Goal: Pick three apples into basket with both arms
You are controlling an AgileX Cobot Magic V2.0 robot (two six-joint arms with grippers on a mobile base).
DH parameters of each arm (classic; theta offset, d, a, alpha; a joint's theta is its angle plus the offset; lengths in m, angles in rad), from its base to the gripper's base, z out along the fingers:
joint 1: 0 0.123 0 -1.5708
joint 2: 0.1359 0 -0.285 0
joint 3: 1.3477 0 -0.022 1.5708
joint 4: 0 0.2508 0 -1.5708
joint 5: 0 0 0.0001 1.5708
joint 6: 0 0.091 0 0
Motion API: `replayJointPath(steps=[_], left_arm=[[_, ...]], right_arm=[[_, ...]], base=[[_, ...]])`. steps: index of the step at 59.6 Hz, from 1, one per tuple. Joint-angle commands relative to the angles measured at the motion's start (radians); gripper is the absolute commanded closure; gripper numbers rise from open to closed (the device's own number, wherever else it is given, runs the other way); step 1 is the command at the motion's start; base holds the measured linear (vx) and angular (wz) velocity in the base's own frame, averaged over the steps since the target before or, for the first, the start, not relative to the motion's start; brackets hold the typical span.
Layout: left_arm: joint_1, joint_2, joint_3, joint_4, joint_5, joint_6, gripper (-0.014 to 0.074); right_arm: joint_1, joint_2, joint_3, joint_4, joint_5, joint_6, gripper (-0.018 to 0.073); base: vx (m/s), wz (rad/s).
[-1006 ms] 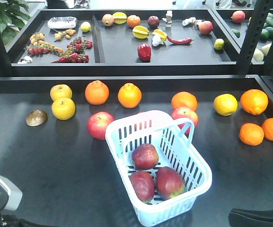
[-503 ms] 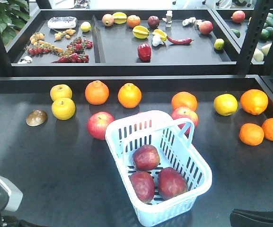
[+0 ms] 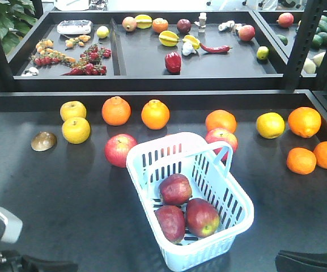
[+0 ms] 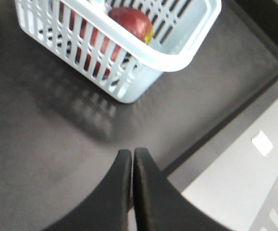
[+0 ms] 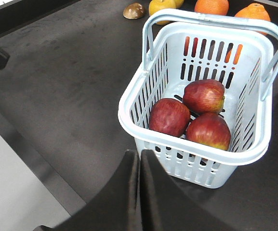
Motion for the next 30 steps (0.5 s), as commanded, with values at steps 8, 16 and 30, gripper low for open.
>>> replayJointPath(steps=[8, 16, 30], left_arm=[[-0.005, -0.025, 0.001, 0.142, -0.103, -0.176, 0.0602], [-0.003, -0.071, 0.109, 0.34, -0.208, -0.467, 0.0602], [-0.003, -0.296, 0.314, 0.439, -0.539, -0.683, 0.0602]], right_arm=[[-0.005, 0.007, -0.025, 0.032, -0.038, -0.005, 0.0565], [-0.005, 0.007, -0.025, 0.032, -0.038, -0.005, 0.0565], [-0.005, 0.007, -0.025, 0.032, -0.038, -0.005, 0.0565]], base=[[0.0, 0.0], [0.0, 0.0], [0.0, 0.0]])
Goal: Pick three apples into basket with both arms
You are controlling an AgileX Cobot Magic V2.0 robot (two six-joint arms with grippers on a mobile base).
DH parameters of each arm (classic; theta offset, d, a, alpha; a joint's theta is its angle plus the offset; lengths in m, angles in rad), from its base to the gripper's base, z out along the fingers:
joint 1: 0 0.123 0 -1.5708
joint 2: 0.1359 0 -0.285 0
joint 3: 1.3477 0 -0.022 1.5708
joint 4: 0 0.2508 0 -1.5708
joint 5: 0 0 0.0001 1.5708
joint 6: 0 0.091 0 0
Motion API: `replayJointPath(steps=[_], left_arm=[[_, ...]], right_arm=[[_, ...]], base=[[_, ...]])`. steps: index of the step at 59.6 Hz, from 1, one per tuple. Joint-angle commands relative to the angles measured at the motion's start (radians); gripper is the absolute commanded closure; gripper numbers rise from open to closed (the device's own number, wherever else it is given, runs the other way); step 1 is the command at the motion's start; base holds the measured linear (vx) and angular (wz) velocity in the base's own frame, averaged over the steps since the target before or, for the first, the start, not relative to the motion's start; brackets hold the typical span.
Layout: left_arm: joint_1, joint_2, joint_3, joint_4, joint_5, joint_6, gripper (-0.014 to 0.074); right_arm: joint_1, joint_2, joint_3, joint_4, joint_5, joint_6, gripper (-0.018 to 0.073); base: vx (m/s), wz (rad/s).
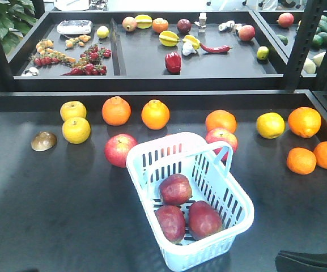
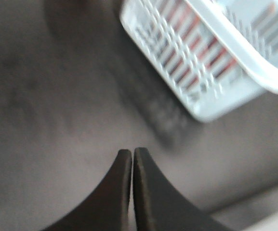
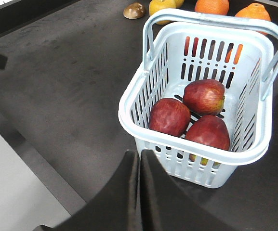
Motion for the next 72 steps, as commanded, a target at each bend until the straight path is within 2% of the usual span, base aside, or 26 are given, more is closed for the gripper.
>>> replayJointPath(steps=[1, 10, 15, 18, 31, 37, 42, 53, 59, 63, 72], left_arm=[[-0.003, -0.113, 0.031, 0.024, -0.202, -0.04, 0.0602], [0.032, -0.305, 0.031, 0.128, -0.205, 0.142, 0.0602], [0.082, -0.381, 0.031, 0.126, -0.201, 0.258, 0.0602], [0.129, -0.424, 0.031, 0.126, -0.201, 0.296, 0.0602], [0.352, -0.585, 0.031, 0.146, -0.141, 0.313, 0.0602], [0.431, -0.661, 0.031, 0.148, -0.072, 0.246, 0.0602], [0.46, -0.659, 0.031, 0.165, -0.043, 0.153, 0.0602], [0.466, -0.662, 0.031, 0.346, -0.007, -0.125, 0.0602], [0.466, -0.662, 0.031, 0.418, -0.009, -0.264, 0.0602], [0.466, -0.662, 0.031, 0.442, -0.014, -0.296, 0.0602], [0.466, -0.662, 0.031, 0.441, -0.066, -0.293, 0.0602]], right_arm=[[-0.005, 0.007, -0.025, 0.032, -0.039, -0.004, 0.0565], [-0.005, 0.007, -0.025, 0.032, -0.039, -0.004, 0.0565], [-0.005, 0.007, -0.025, 0.032, -0.039, -0.004, 0.0565], [-0.005, 0.007, -0.025, 0.032, -0.04, -0.004, 0.0565], [-0.005, 0.007, -0.025, 0.032, -0.039, -0.004, 0.0565], [-0.005, 0.007, -0.025, 0.032, -0.04, -0.004, 0.0565], [-0.005, 0.007, -0.025, 0.032, -0.039, -0.004, 0.0565], [-0.005, 0.007, -0.025, 0.032, -0.04, -0.004, 0.0565], [-0.005, 0.007, -0.025, 0.032, -0.04, -0.004, 0.0565], [-0.005, 0.007, -0.025, 0.032, -0.04, -0.004, 0.0565], [-0.005, 0.007, -0.025, 0.032, -0.039, -0.004, 0.0565]], base=[[0.0, 0.0], [0.0, 0.0], [0.0, 0.0], [0.0, 0.0], [0.0, 0.0], [0.0, 0.0], [0.0, 0.0], [0.0, 0.0], [0.0, 0.0], [0.0, 0.0], [0.0, 0.0]])
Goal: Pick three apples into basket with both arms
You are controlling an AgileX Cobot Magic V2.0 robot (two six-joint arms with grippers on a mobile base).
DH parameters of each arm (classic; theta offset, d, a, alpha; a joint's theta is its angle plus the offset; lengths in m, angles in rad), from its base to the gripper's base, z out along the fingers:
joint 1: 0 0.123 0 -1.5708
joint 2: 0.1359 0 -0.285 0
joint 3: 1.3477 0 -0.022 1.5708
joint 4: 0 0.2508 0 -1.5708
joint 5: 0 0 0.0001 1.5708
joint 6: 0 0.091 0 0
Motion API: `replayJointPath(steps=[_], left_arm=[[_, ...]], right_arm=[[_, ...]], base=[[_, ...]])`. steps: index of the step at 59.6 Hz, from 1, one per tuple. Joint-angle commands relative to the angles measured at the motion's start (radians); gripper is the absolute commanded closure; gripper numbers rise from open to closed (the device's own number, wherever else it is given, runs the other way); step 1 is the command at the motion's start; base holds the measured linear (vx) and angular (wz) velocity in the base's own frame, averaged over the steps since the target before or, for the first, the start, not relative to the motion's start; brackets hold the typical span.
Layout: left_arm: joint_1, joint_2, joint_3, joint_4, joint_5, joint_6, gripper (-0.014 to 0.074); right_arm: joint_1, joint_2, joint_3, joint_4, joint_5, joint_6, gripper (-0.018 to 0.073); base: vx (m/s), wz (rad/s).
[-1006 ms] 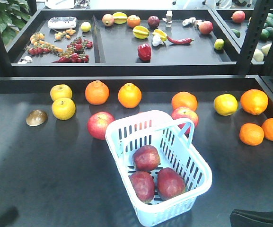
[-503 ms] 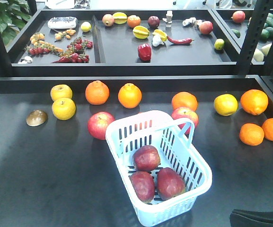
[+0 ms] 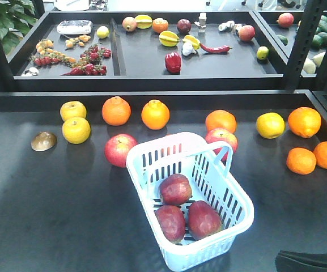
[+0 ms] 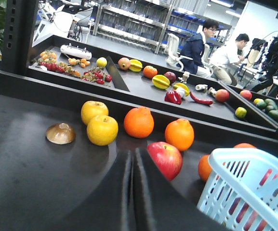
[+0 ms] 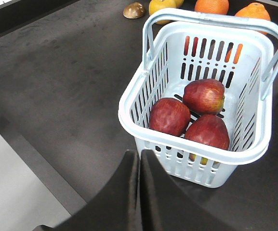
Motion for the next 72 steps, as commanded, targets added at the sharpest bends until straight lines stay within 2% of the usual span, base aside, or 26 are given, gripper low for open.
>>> replayJointPath(steps=[1, 13, 72], left_arm=[[0.004, -0.015, -0.024, 0.005, -0.106, -0.016, 0.0602], [0.004, -0.015, -0.024, 0.007, -0.118, 0.004, 0.0602], [0.004, -0.014, -0.025, 0.005, -0.112, 0.003, 0.0602]], right_arm=[[-0.005, 0.007, -0.025, 0.031, -0.041, -0.004, 0.0565], [-0.005, 0.007, -0.025, 0.031, -0.041, -0.004, 0.0565], [-0.005, 0.007, -0.025, 0.031, -0.042, -0.004, 0.0565]], base=[[0.0, 0.0], [0.0, 0.0], [0.0, 0.0]])
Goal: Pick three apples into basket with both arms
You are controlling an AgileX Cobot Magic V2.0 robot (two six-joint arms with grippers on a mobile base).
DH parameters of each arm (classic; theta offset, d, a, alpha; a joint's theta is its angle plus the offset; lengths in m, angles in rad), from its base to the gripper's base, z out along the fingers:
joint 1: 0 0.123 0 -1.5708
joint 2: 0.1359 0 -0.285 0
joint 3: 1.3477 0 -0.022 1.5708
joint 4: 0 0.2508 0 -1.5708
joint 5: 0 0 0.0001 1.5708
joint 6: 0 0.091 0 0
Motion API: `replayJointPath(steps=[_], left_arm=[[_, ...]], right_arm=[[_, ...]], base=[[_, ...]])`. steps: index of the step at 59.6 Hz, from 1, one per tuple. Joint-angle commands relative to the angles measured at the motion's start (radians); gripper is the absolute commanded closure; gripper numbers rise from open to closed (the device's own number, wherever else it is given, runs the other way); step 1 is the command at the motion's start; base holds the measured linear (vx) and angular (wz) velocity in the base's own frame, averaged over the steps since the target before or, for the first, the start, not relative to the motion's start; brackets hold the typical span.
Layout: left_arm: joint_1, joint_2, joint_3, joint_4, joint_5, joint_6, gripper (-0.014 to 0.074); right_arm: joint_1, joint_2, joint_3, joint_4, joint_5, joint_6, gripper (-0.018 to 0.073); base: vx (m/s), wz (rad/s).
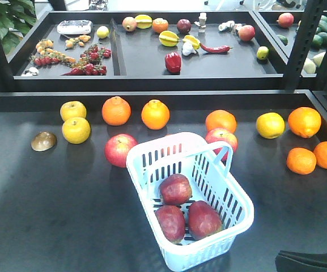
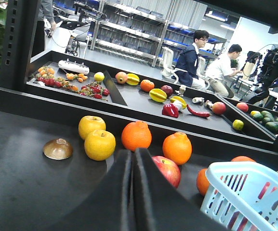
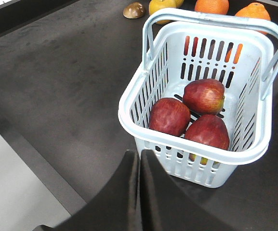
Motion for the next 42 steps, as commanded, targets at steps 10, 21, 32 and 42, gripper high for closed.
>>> replayJointPath(steps=[10, 21, 32, 42], left_arm=[[0.004, -0.014, -0.025, -0.002, -0.068, -0.003, 0.0602], [0.004, -0.014, -0.025, -0.002, -0.068, -0.003, 0.0602], [0.004, -0.014, -0.025, -0.002, -0.068, -0.003, 0.0602], [0.004, -0.014, -0.025, -0.002, -0.068, -0.003, 0.0602]], right_arm=[[-0.005, 0.007, -0.025, 0.031, -0.042, -0.004, 0.0565], [-0.005, 0.006, -0.015, -0.039, -0.048, -0.004, 0.0565], [-0.005, -0.063, 0.141, -0.137, -0.24, 0.196, 0.0564], [-0.005, -0.215, 0.285, -0.383, -0.455, 0.749, 0.0564]], base=[[0.0, 0.0], [0.0, 0.0], [0.0, 0.0], [0.0, 0.0]])
